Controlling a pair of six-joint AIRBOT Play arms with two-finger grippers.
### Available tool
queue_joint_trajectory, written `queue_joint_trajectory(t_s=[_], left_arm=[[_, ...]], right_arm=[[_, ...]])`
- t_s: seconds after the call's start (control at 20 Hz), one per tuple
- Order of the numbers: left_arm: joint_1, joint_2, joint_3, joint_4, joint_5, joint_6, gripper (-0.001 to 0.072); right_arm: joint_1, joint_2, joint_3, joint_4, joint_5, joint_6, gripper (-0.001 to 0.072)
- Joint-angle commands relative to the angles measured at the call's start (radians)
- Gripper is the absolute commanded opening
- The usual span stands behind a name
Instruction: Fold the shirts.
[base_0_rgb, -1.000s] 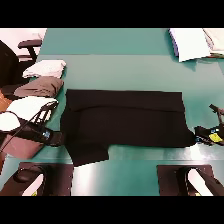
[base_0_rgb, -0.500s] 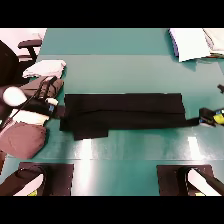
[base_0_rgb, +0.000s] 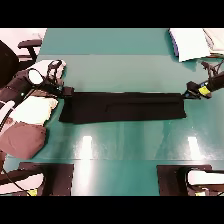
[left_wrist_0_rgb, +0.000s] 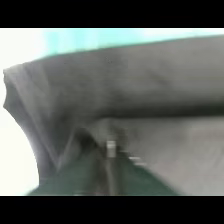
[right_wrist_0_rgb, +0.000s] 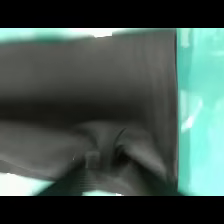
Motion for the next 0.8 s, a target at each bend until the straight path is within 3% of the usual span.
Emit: queue_joint_trajectory(t_s=[0.0,0.25,0.35,0.65,0.7,0.75], left_arm=[[0.004,-0.025,0.038,-0.017,0.021,0.005,0.0509],[0.003,-0.016,0.122,-0.056,-0.089,0.005,0.0498],[0.003,-0.02,0.121,-0.117,-0.079,0.006,0.0044],[-0.121,-0.043,0.118,-0.192,0.02,-0.006,0.0023],[-0.153,-0.06,0.118,-0.209,0.031,-0.006,0.0023],[-0.183,-0.08,0.118,-0.231,0.046,-0.006,0.0023]], right_arm=[[-0.021,-0.085,0.08,0.106,0.01,-0.015,0.051],[-0.157,-0.021,-0.082,0.114,0.025,-0.121,0.0539],[-0.227,-0.023,-0.154,0.115,0.011,-0.137,0.0543],[-0.248,-0.13,-0.256,0.269,-0.03,-0.231,0.0552],[-0.222,-0.152,-0.254,0.288,-0.039,-0.242,0.0518],[-0.193,-0.165,-0.254,0.314,-0.051,-0.265,0.0381]])
